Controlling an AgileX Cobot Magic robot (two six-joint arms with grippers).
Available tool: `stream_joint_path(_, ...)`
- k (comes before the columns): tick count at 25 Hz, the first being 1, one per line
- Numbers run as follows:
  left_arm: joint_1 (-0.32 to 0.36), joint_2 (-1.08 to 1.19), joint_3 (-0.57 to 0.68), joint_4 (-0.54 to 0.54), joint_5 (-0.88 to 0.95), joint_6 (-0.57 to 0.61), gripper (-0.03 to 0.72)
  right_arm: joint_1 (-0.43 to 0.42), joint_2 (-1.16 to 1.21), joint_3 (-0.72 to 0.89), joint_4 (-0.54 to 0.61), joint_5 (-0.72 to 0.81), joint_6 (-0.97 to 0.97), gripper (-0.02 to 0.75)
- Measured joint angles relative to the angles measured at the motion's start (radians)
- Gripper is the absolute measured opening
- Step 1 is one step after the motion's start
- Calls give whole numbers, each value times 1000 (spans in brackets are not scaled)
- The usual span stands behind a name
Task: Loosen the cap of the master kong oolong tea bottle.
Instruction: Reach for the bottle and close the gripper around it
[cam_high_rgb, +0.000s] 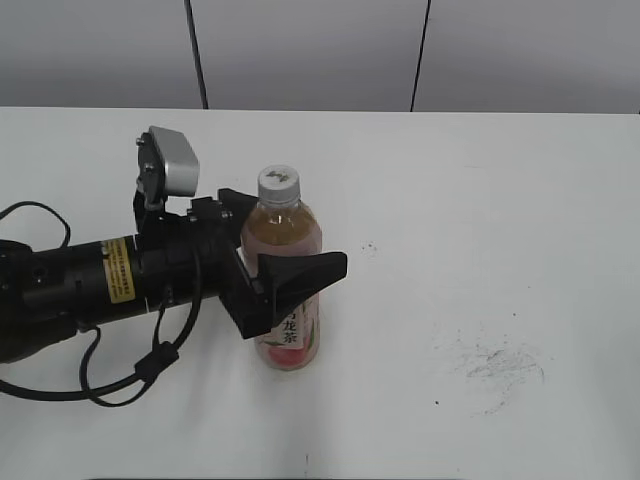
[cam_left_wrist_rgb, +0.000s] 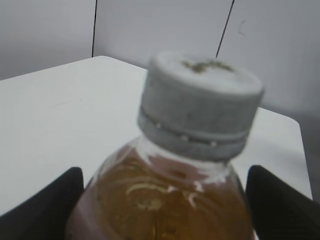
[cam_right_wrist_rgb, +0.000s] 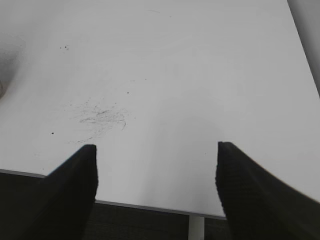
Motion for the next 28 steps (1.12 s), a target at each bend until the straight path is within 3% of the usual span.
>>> stream_joint_path(3, 0, 0, 0, 0, -1, 5, 559, 0, 0, 0, 0, 0, 0, 554)
stream_joint_path(7, 0, 0, 0, -2, 1, 9, 448, 0, 0, 0, 0, -1, 0, 554)
stream_joint_path(28, 0, 0, 0, -5, 1, 13, 447, 0, 0, 0, 0, -1, 0, 554)
